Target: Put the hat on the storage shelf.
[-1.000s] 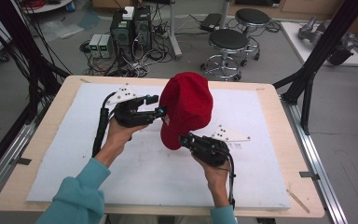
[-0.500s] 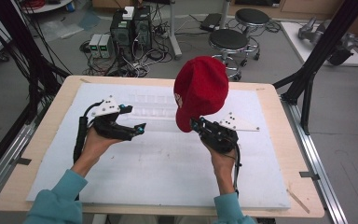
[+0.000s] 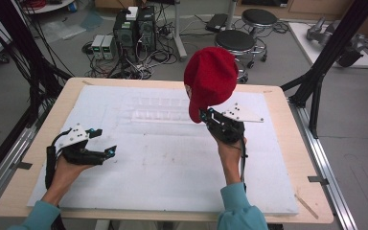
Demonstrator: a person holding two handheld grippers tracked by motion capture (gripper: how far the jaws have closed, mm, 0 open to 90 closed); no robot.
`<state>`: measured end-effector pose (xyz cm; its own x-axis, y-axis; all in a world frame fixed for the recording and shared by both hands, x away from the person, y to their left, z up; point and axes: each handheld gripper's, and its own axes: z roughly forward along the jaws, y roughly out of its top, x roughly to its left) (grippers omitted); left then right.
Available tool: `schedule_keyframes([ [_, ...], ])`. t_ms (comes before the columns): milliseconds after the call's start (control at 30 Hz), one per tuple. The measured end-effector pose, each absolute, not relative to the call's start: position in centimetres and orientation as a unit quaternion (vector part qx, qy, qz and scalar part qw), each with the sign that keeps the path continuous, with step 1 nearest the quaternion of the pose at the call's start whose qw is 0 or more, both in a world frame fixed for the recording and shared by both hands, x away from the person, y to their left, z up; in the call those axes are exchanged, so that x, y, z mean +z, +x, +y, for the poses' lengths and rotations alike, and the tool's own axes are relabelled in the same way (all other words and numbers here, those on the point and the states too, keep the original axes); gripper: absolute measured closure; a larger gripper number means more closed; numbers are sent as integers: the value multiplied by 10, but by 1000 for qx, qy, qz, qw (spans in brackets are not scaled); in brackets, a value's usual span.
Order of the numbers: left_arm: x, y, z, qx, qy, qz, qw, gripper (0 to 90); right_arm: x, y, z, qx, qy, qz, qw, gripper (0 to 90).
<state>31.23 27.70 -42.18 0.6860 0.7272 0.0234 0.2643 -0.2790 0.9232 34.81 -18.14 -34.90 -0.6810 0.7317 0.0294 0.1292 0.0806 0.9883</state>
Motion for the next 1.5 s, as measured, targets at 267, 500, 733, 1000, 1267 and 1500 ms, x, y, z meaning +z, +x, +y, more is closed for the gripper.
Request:
schedule_keyframes([
  [267, -435, 302, 294, 209, 756, 339, 519, 141, -358, 372, -179, 590, 318, 694, 263, 861],
  [500, -446, 296, 298, 206, 748, 350, 525, 141, -367, 383, -177, 592, 332, 684, 267, 861],
  [733, -447, 291, 299, 219, 740, 344, 534, 142, -375, 392, -175, 589, 334, 684, 272, 861],
  [1000, -447, 291, 299, 219, 739, 347, 534, 142, -382, 398, -173, 593, 342, 678, 268, 860],
  [1267, -447, 291, 299, 219, 739, 347, 535, 142, -383, 399, -170, 587, 336, 681, 279, 860],
  [1500, -447, 291, 299, 220, 739, 346, 535, 142, -388, 401, -160, 562, 350, 697, 276, 859],
])
